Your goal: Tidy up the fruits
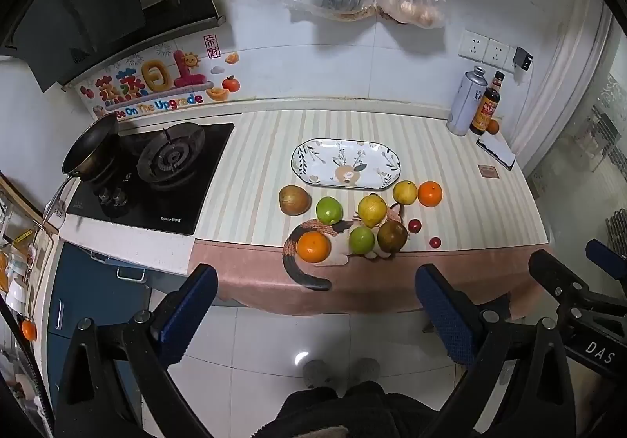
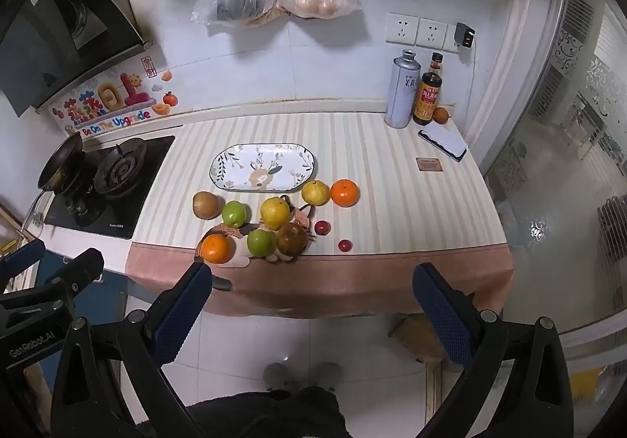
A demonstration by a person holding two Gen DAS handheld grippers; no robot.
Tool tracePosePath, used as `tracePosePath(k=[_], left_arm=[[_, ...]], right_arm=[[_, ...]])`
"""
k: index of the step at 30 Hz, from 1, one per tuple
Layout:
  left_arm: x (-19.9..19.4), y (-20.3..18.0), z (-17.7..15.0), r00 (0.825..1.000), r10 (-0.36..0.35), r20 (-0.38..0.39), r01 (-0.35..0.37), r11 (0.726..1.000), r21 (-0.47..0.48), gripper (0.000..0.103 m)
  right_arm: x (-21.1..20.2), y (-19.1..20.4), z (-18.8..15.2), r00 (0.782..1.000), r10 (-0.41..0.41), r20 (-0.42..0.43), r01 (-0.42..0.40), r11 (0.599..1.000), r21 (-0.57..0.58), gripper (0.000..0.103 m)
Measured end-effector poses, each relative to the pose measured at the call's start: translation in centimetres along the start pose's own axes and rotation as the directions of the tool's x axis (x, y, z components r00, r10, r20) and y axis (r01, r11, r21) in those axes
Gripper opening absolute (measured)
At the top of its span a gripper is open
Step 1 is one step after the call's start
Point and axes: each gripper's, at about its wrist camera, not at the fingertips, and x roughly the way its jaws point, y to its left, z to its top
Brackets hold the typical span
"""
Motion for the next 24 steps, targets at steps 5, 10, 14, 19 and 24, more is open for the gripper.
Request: tracePosePath(k=[5,10,14,19,24], left_arm=[[-0.05,0.04,-0.02,1.000,-0.004,0.006,0.004,1.000,-0.004,0.103],[-0.02,0.04,0.00,1.000,-0.003,0.003,0.003,1.000,-0.004,0.103],[-0.03,0.03,0.00,1.000,-0.002,0.004,0.002,1.000,-0.003,0.103],[-0.01,0.03,0.01,1.000,-0.002,0.006,0.002,1.000,-0.003,0.103],[0.00,0.01,0.01,1.000,-0.003,0.006,0.003,1.000,-0.003,0.103]], right_arm=[[0.04,-0.05,0.05,1.000,-0.003,0.007,0.003,1.000,0.000,0.103],[0.06,-0.10,0.09,1.000,-0.001,0.005,0.001,1.000,-0.001,0.103],[0.04,-0.24,0.02,1.000,0.000,0.006,0.000,1.000,0.000,0.103],[-0.03,0.05,0.21,1.000,0.001,0.006,-0.001,1.000,0.001,0.103],[-0.18,0.19,0.25,1.000,0.002,0.007,-0.002,1.000,0.001,0.103]])
